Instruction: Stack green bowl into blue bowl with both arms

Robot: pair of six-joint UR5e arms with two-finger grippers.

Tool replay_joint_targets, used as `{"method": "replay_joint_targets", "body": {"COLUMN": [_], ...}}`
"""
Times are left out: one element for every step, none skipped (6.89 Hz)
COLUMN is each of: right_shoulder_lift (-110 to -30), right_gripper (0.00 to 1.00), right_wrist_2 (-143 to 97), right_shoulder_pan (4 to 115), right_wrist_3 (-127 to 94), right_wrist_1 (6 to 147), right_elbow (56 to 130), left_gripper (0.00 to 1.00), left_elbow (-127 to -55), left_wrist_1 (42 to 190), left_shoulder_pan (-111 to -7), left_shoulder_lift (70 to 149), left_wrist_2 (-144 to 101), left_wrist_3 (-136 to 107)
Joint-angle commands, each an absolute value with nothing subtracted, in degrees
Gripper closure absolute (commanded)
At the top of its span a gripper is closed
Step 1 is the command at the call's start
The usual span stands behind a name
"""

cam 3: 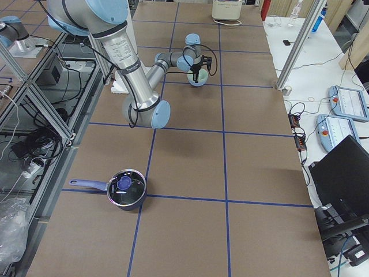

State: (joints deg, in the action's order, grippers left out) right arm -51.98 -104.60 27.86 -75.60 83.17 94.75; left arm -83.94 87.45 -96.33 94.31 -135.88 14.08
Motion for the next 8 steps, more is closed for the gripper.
{"method": "replay_joint_targets", "body": {"right_shoulder_lift": [-52.03, -52.21, -52.03, -51.68, -51.51, -51.59, -52.03, -53.95], "right_gripper": [0.50, 0.01, 0.00, 0.00, 0.00, 0.00, 0.00, 0.00], "right_wrist_2": [-104.50, -104.15, -103.89, -104.32, -105.20, -109.64, -114.30, -119.39], "right_shoulder_pan": [27.86, 27.86, 27.86, 28.82, 30.66, 34.94, 40.72, 47.13], "right_wrist_3": [-75.59, -75.15, -75.15, -75.06, -74.71, -73.40, -68.95, -63.16], "right_wrist_1": [83.06, 83.06, 82.97, 82.97, 83.14, 83.23, 83.58, 83.84], "right_elbow": [94.75, 94.75, 94.92, 95.36, 96.67, 97.11, 97.03, 96.94], "left_gripper": [0.01, 0.01, 0.01, 0.01, 0.01, 0.01, 0.01, 0.01], "left_elbow": [-83.94, -83.94, -83.94, -83.94, -83.85, -83.76, -84.11, -84.29], "left_wrist_1": [87.45, 87.45, 87.45, 87.45, 87.45, 87.45, 87.54, 89.98], "left_shoulder_pan": [-96.33, -96.33, -96.33, -96.33, -96.33, -96.33, -96.33, -96.33], "left_shoulder_lift": [94.31, 94.31, 94.31, 94.31, 94.31, 94.31, 94.31, 94.22], "left_wrist_2": [-135.88, -135.88, -135.88, -135.88, -135.88, -135.88, -135.97, -136.58], "left_wrist_3": [14.06, 14.15, 14.06, 14.06, 14.06, 13.54, 8.40, 2.00]}}
